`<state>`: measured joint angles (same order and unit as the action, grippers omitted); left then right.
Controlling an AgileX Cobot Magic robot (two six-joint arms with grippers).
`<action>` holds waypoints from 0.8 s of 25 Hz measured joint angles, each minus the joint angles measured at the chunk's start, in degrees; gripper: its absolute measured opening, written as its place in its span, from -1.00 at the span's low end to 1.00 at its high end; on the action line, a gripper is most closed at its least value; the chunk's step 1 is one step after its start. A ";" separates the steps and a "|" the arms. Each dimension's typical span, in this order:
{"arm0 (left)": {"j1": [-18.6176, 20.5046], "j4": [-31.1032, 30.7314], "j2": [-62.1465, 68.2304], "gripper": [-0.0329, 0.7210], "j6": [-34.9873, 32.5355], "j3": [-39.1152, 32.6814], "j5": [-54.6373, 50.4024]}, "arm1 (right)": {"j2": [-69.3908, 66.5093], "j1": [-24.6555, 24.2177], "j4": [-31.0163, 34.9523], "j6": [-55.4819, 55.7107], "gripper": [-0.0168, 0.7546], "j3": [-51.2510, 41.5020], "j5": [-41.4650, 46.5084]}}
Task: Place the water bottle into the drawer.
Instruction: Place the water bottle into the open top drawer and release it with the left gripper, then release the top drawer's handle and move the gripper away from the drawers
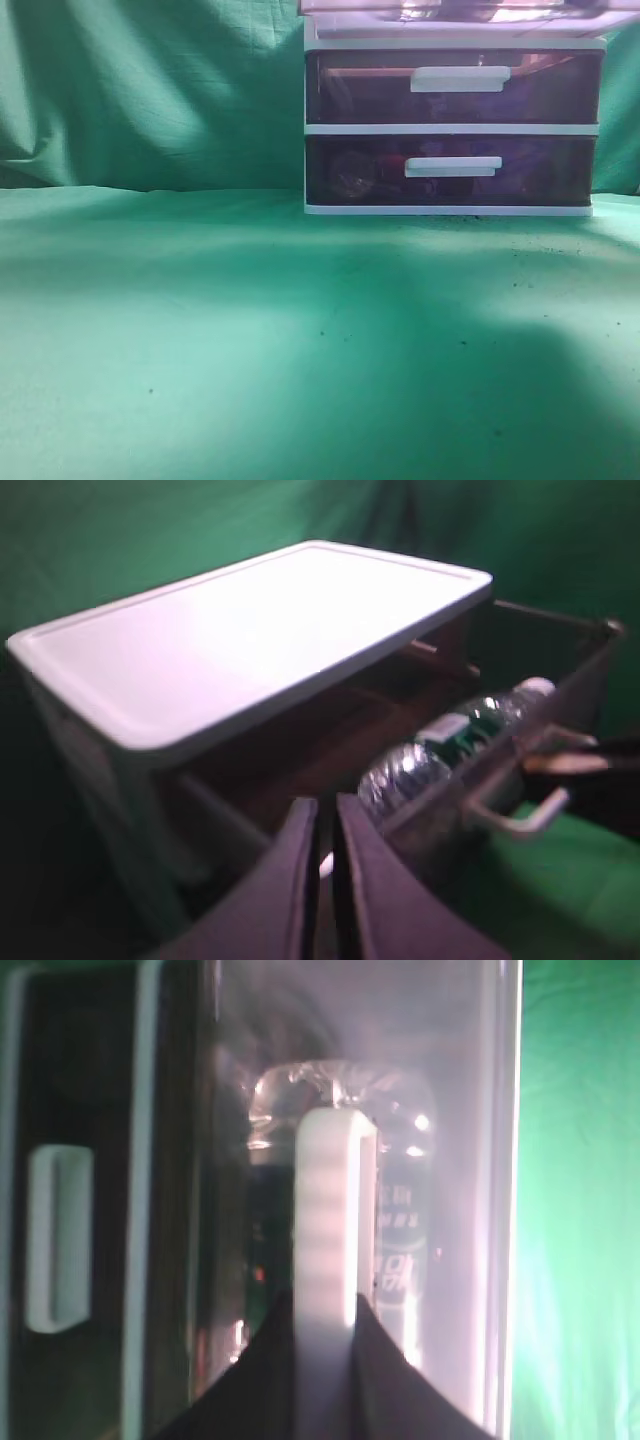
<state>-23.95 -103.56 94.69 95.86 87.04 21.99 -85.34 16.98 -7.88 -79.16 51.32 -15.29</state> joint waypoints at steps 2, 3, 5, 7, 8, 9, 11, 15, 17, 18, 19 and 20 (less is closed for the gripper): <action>0.00 0.00 -5.76 -0.91 -0.41 -7.88 -3.00 | -2.96 -1.47 0.00 0.00 -0.77 3.83 0.24; 0.00 0.00 -8.86 -0.91 -0.54 -11.81 -3.98 | -4.68 -2.12 0.00 -0.03 -0.77 6.03 0.37; 0.00 0.00 -14.28 -0.91 -0.04 -18.48 -4.98 | -7.96 -2.98 -0.19 -0.13 -0.77 10.37 0.84; 0.00 0.00 -19.74 -0.91 2.18 -25.34 -4.80 | -11.72 -3.30 -0.19 -0.13 -0.77 14.43 1.04; 0.00 0.00 -21.85 -0.91 3.37 -28.74 -4.34 | -13.63 -3.44 -0.04 -0.13 -0.77 16.66 1.04; 0.00 0.00 -24.23 -0.91 4.07 -31.49 -3.80 | -15.09 -3.44 -0.04 -0.13 -0.77 18.78 1.04; 0.00 0.00 -28.10 -0.91 5.21 -37.76 -3.28 | -18.24 -3.44 0.09 -0.15 -0.77 22.37 1.15; 0.00 0.00 -33.69 -0.91 7.31 -46.33 -3.25 | -21.13 -3.65 0.09 -0.37 -0.77 26.07 1.55; 0.00 0.00 -34.85 -0.91 8.65 -48.33 -3.16 | -21.32 -3.76 0.18 -0.37 -0.77 26.32 1.58; 0.00 0.00 -35.11 -0.91 9.07 -48.75 -3.16 | -21.35 -3.76 0.33 -0.37 -0.77 26.30 1.40; 0.00 0.00 -35.11 -0.91 9.19 -48.87 -3.16 | -21.35 -3.76 0.60 -0.25 -0.65 26.43 1.29; 0.00 0.00 -35.11 -0.91 9.19 -48.97 -3.16 | -21.35 -3.76 0.60 -0.13 -0.54 26.55 1.42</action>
<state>-23.95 -103.56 59.58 105.05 38.06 18.82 -106.69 13.23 -7.28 -79.30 77.87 -13.86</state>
